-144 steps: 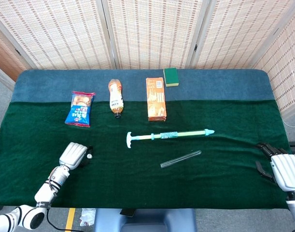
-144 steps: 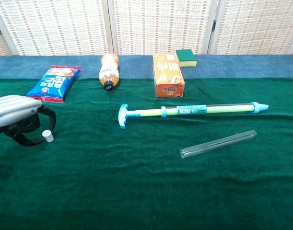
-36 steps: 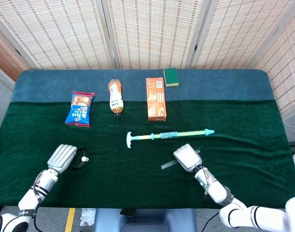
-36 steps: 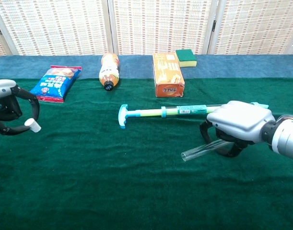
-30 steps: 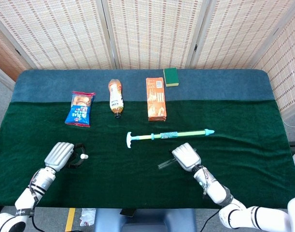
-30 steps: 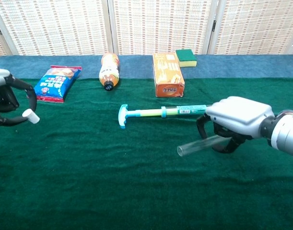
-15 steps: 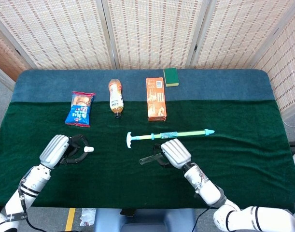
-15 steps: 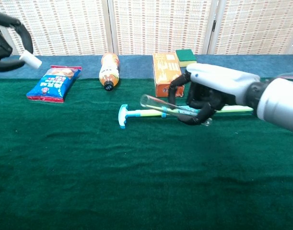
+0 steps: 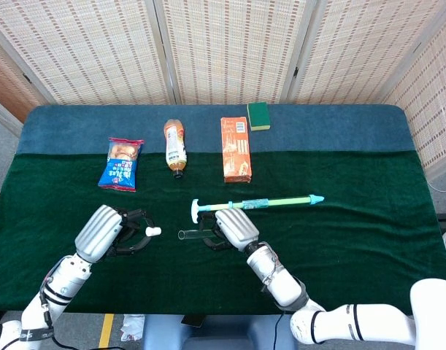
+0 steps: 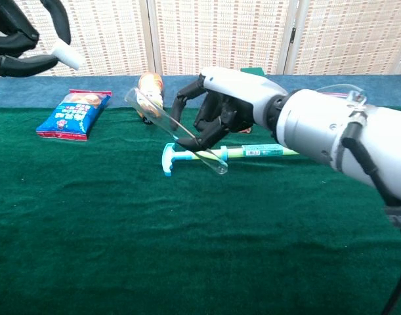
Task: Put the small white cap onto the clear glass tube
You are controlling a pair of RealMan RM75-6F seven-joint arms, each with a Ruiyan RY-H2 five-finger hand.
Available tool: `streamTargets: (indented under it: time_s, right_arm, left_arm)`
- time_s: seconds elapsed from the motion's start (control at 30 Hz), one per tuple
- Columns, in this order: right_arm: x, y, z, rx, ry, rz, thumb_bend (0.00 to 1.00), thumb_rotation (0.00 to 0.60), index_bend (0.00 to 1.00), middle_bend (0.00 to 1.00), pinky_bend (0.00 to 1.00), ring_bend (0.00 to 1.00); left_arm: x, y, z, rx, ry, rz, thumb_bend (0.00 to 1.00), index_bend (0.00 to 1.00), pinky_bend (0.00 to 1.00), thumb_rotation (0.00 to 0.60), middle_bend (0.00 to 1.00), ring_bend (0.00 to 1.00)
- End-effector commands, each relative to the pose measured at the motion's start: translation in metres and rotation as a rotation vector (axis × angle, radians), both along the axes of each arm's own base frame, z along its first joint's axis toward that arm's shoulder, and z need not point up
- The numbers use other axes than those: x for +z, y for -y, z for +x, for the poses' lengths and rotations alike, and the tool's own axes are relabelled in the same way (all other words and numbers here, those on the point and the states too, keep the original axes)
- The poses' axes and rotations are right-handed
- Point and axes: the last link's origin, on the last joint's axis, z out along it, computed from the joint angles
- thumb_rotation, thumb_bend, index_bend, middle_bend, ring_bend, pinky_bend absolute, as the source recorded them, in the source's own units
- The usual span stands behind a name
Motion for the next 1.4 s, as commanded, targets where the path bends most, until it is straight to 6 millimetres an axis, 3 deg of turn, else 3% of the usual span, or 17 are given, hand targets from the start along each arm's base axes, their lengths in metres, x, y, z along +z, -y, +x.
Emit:
streamTargets:
  time_s: [0.03,0.4,1.4]
  right_arm:
    - [-0.003,0.001,0.004,-0.017,0.031,0.006,0.55,0.600,0.96,1.00,1.00,1.00]
    - [-0.012,0.001,0.009,-0.027,0.073,0.004,0.55,0.600,0.96,1.00,1.00,1.00]
    - [-0.020,-0.002,0.020,-0.023,0.087,0.022,0.55,0.600,0.96,1.00,1.00,1.00]
  left_arm:
    - [-0.004,0.000,0.003,-0.016,-0.013,-0.002,0.52,0.54,0.80,0.600,1.00,0.91]
    - [-0.011,-0.002,0.011,-0.044,-0.038,-0.005,0.52,0.54,0.80,0.600,1.00,0.91]
    - [-0.015,-0.003,0.008,-0.025,-0.059,-0.009,0.52,0.54,0.80,0.600,1.00,0.91]
